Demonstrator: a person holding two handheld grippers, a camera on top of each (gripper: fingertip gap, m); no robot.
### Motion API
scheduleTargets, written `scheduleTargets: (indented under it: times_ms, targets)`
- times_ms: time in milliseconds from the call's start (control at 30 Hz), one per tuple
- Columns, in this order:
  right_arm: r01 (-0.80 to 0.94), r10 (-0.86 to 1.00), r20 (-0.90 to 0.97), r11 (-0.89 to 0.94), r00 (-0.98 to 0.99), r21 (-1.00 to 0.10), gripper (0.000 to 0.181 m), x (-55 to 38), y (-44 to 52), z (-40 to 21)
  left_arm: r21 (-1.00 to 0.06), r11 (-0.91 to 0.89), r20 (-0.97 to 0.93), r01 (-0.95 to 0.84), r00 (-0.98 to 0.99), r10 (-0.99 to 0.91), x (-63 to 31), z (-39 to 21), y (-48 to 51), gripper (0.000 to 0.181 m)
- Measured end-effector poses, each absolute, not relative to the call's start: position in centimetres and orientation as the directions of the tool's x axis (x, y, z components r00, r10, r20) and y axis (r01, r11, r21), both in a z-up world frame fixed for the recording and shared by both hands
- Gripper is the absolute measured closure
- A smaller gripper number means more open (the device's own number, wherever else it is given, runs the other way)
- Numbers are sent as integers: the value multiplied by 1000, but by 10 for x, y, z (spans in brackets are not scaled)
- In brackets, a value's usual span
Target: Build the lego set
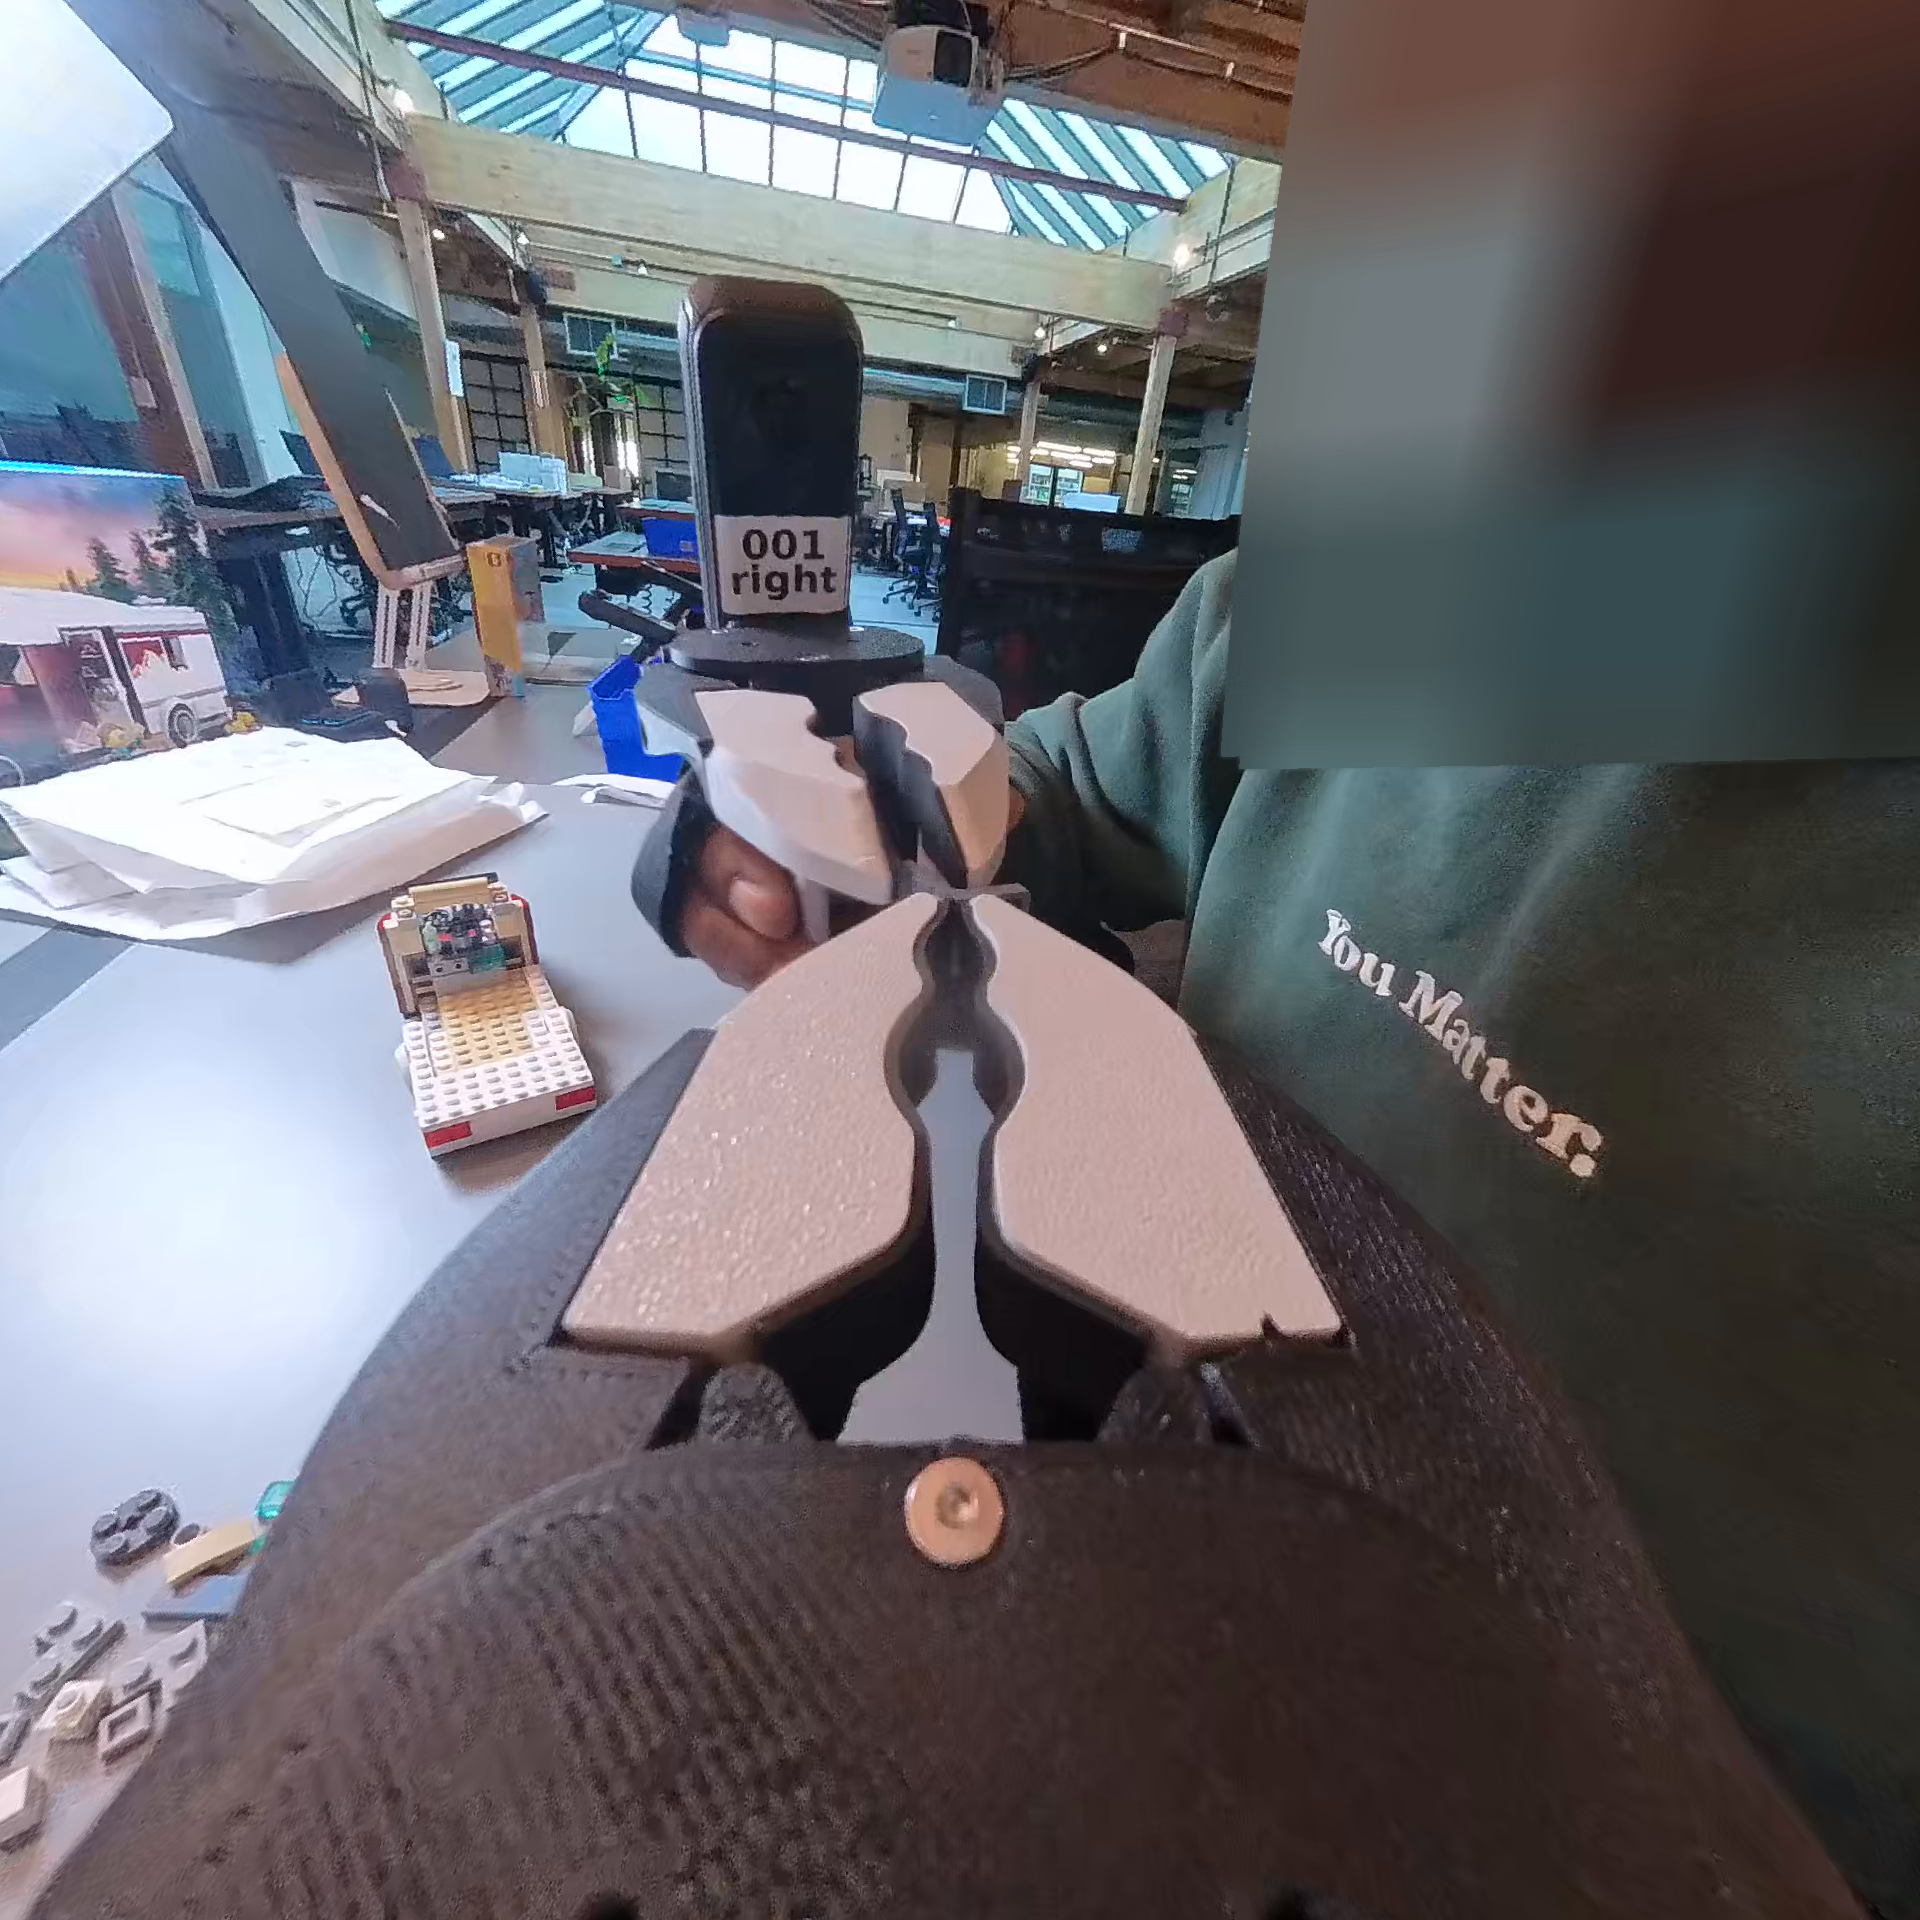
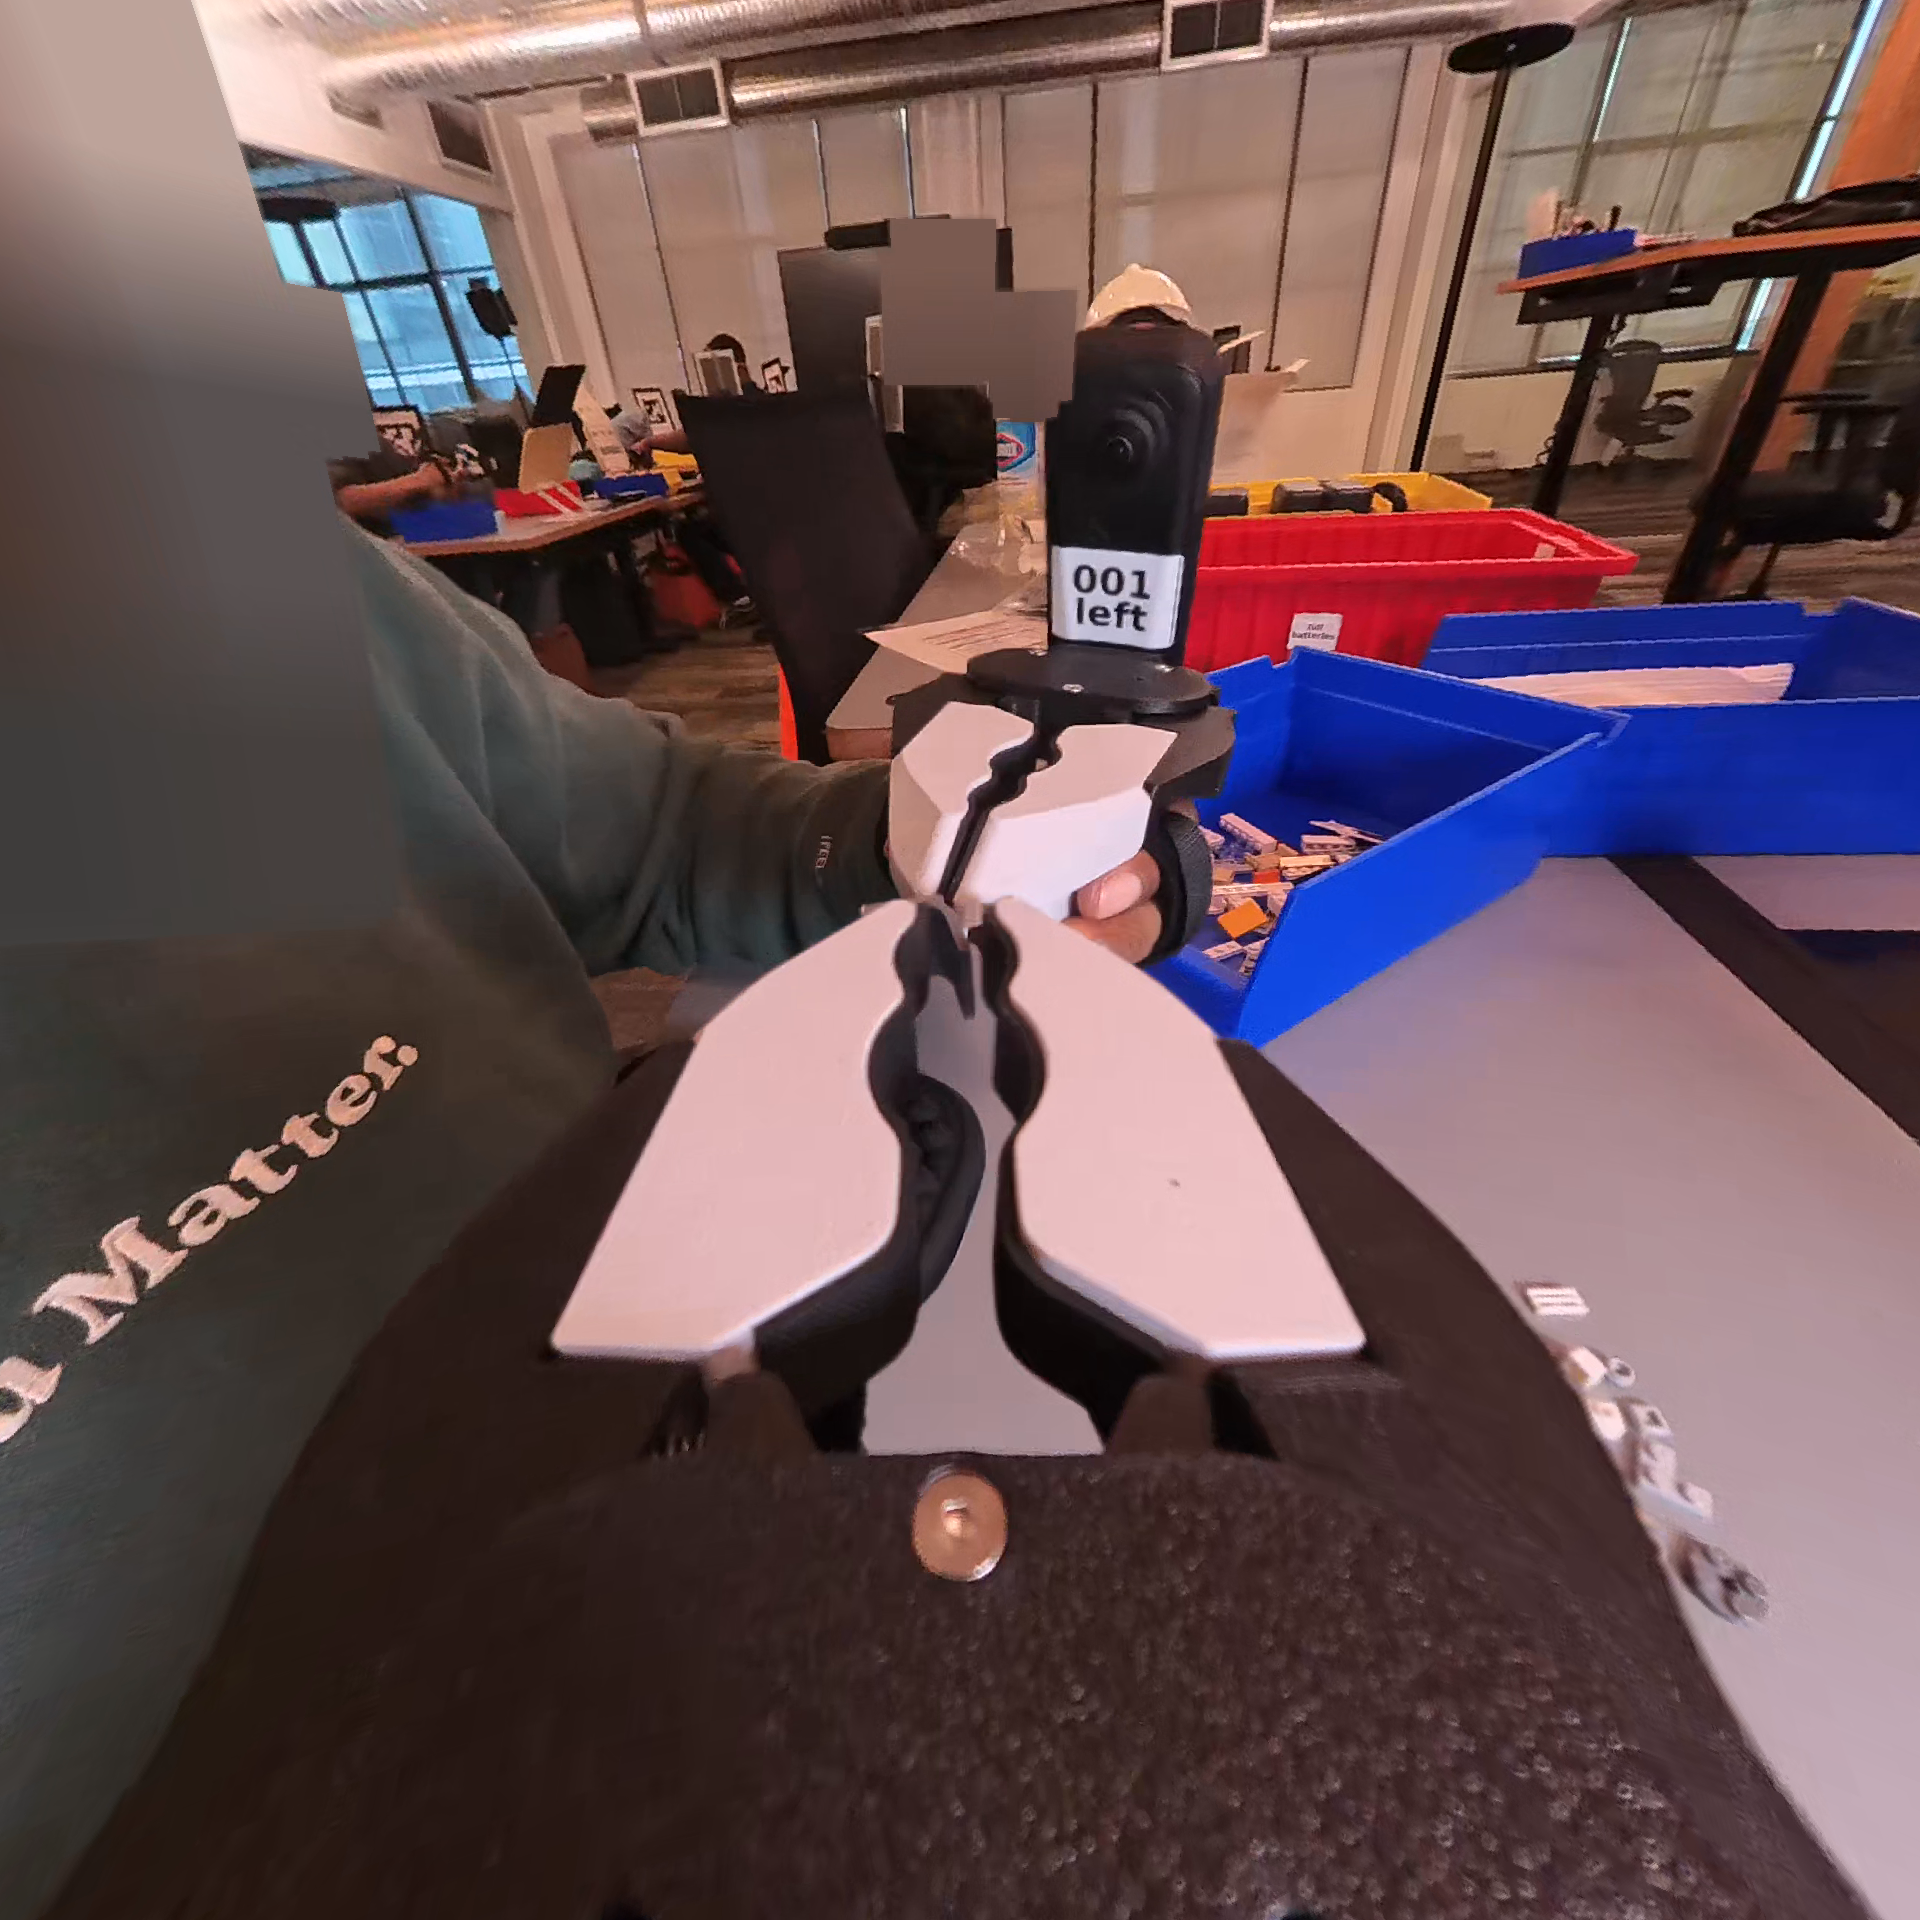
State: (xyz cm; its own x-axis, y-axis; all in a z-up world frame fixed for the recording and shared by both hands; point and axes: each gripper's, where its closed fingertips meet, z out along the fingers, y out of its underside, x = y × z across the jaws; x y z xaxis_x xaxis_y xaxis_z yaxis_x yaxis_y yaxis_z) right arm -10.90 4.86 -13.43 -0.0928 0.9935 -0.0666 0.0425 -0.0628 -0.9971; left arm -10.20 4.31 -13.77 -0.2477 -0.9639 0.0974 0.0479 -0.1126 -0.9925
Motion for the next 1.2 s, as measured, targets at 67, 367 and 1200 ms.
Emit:
scheduleTargets:
  times_ms: [67, 367, 1200]
  targets:
    - [51, 993, -60, -55, -98, -997, 179, -107, 45, -137, -992, -118, 101, 52, -255, -962, -102, -138, 42, 181]
    - [197, 996, -82, -76, -21, -977, 179, -93, 62, -157, -989, -149, 149, -12, -148, -978, -97, -162, 60, 168]
    - [837, 846, 127, -471, 518, -279, 178, 114, 387, -326, -907, -56, -78, -417, 297, -952, -128, -266, 97, 164]
